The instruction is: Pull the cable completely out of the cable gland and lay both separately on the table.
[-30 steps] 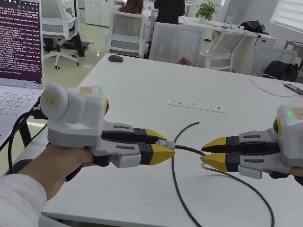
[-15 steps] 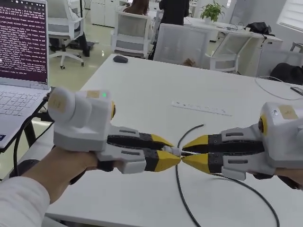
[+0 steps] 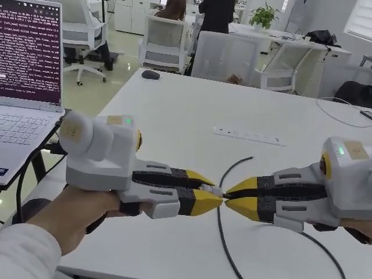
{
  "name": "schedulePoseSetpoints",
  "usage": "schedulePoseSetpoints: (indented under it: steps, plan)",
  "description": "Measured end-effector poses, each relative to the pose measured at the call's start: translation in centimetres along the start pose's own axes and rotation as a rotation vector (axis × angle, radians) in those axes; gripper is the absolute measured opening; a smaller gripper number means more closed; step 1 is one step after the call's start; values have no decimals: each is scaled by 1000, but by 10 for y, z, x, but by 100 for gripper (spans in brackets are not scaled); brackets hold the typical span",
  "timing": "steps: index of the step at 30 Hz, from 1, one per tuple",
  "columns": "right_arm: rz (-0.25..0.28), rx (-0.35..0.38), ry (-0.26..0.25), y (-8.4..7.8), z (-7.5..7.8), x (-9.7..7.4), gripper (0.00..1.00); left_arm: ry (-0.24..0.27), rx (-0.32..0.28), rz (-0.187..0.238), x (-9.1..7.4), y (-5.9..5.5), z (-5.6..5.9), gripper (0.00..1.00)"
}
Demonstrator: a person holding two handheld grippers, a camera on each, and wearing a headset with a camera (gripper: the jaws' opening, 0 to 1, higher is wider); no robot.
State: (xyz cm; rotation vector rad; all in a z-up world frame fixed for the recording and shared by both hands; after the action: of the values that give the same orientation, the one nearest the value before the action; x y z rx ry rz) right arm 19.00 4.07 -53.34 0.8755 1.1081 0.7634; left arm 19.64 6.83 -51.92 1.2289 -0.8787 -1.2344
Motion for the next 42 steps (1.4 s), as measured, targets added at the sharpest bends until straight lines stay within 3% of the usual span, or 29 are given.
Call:
schedulePoseSetpoints:
  steps: [6,12,22,26,30,35,42]
  plan:
    - [-45,15,-28,-16,6,-13,5,20,-38,56,-6,9,-8,17]
    - [-55,45,-55,-29,13,-25,6,25,-32,62,-5,11,-7,17]
    - [-49,87,-80,-39,28,-29,6,42,-42,74,-6,13,-10,17]
    - [-40,112,-95,-44,44,-26,7,56,-43,82,-7,14,-13,17]
    - [-83,132,-101,-64,59,-18,7,68,-42,74,-7,12,-15,17]
    - [-63,180,-107,-79,75,-7,8,69,-32,41,-4,6,-15,17]
    - [-63,237,-138,-101,99,7,8,86,-54,40,-5,5,-22,17]
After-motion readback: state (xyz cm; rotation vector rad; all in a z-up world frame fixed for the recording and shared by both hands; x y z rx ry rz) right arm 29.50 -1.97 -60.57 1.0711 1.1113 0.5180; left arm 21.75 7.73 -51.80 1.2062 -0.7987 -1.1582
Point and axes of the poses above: the centre of the closed fingertips' face, and the gripper's own axes: x roughly forward along the fingers, z roughly to its right, y roughly out of its top, the point moved 1 cm from there along -x, roughly backward along the fingers, and after that the axes turned 2 degrees about y, right-handed, at the moved point
